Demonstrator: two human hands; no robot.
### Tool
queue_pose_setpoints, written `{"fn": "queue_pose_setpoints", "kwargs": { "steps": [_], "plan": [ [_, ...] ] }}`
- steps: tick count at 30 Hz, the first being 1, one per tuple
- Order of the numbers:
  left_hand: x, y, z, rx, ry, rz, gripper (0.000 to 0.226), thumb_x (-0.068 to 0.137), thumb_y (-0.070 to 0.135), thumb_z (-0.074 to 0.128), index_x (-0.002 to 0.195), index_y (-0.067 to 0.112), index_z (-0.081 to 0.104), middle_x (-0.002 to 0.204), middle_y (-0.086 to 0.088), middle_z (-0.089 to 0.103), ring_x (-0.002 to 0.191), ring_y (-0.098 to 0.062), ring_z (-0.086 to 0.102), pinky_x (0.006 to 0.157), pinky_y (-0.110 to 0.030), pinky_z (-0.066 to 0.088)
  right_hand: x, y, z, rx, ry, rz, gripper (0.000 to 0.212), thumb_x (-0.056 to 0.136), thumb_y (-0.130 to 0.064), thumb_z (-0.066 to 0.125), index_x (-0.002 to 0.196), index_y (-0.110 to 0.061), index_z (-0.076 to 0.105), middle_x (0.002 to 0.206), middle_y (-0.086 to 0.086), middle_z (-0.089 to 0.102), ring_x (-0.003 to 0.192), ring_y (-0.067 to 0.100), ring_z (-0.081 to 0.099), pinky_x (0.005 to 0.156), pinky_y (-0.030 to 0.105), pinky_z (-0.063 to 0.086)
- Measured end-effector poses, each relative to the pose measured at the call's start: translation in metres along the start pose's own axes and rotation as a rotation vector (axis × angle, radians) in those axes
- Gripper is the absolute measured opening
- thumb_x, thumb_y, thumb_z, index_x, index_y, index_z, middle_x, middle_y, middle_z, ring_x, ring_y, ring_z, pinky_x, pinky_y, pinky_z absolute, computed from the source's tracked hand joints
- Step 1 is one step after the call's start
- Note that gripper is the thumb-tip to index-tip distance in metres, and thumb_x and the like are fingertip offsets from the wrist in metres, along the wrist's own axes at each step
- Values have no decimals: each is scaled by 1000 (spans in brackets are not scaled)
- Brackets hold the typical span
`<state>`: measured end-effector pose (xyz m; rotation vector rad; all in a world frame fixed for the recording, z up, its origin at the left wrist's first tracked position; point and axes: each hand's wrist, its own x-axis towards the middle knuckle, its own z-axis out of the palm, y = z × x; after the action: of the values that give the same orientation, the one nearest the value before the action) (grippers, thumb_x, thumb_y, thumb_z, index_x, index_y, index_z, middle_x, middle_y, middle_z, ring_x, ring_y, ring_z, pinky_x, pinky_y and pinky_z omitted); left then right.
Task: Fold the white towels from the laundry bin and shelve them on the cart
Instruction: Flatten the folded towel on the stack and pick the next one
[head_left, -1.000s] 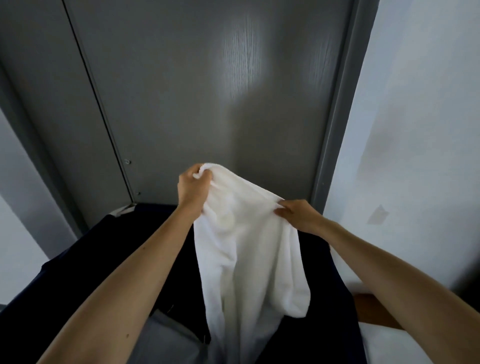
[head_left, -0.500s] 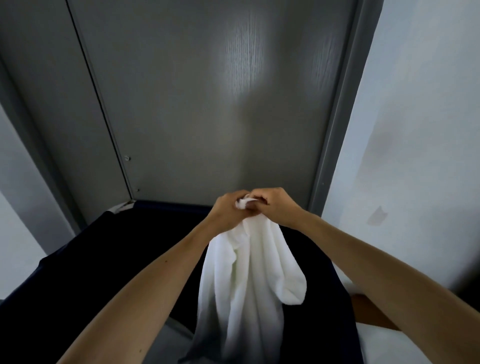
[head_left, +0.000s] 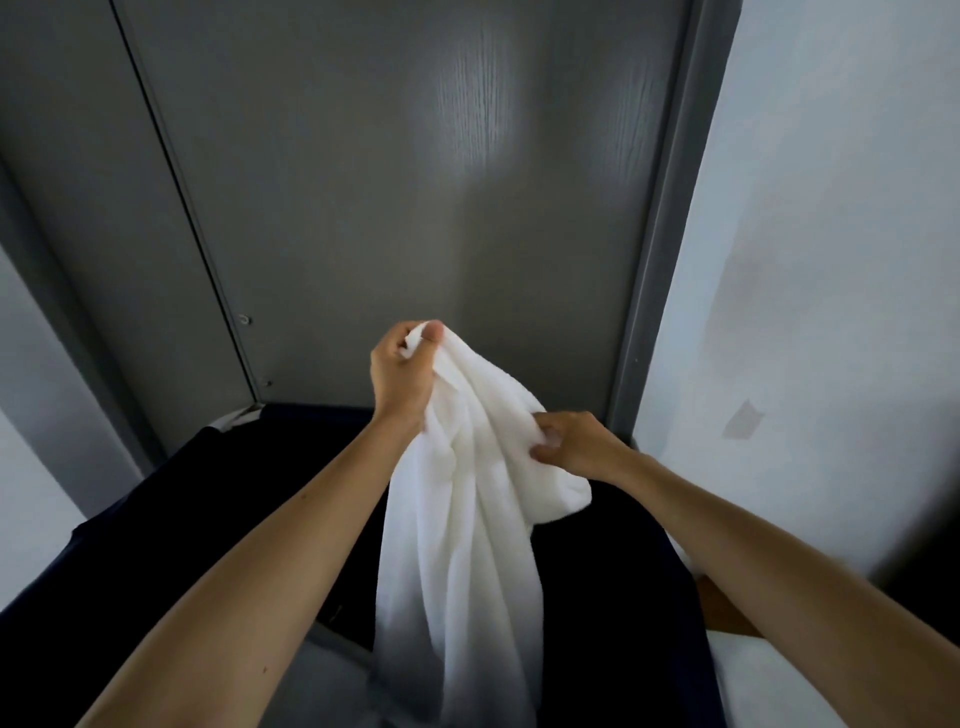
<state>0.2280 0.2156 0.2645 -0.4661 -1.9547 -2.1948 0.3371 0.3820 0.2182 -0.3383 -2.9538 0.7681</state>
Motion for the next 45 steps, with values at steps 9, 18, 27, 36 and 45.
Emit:
{"fn": "queue_pose_setpoints", "kwargs": {
  "steps": [9, 18, 27, 36, 45],
  "plan": [
    [-7, -36, -29, 188, -25, -90, 15, 87, 32, 64, 74, 25, 63, 65, 8, 56, 62, -8, 51, 62, -25, 41, 3, 1, -25, -55, 110, 24, 30, 93, -20, 50, 118, -5, 58, 116, 10, 59, 105, 26, 55, 91, 28, 42],
    [-23, -16, 8, 95, -224, 23, 16, 89, 20, 63, 73, 25, 63, 76, 10, 64, 75, -4, 58, 72, -19, 47, 16, -19, 4, 184, 135, 29, 22, 83, -36, 67, 96, -19, 63, 89, -6, 56, 83, 12, 49, 72, 23, 35],
    [-6, -16, -8, -7, 0, -44, 15, 90, 23, 62, 75, 23, 62, 68, 9, 55, 63, -1, 51, 61, -12, 44, 18, -9, 8, -66, 69, 8, 37, 82, -21, 63, 117, -11, 61, 114, 10, 57, 107, 26, 53, 85, 26, 40],
    [8, -61, -48, 159, 162, -143, 18, 88, 27, 63, 77, 13, 62, 66, 1, 56, 70, -16, 54, 67, -28, 43, 4, 12, -4, -81, -204, 0, 27, 85, -30, 64, 102, -10, 58, 102, -2, 48, 93, 15, 48, 71, 21, 37],
    [0, -88, -63, 455, 77, -202, 22, 91, 31, 59, 92, 10, 66, 78, -3, 61, 77, -20, 56, 67, -26, 39, -11, 12, 18, -211, -112, -470, 19, 67, -18, 64, 65, 0, 62, 101, 5, 60, 91, 16, 49, 82, 20, 33]
  ]
}}
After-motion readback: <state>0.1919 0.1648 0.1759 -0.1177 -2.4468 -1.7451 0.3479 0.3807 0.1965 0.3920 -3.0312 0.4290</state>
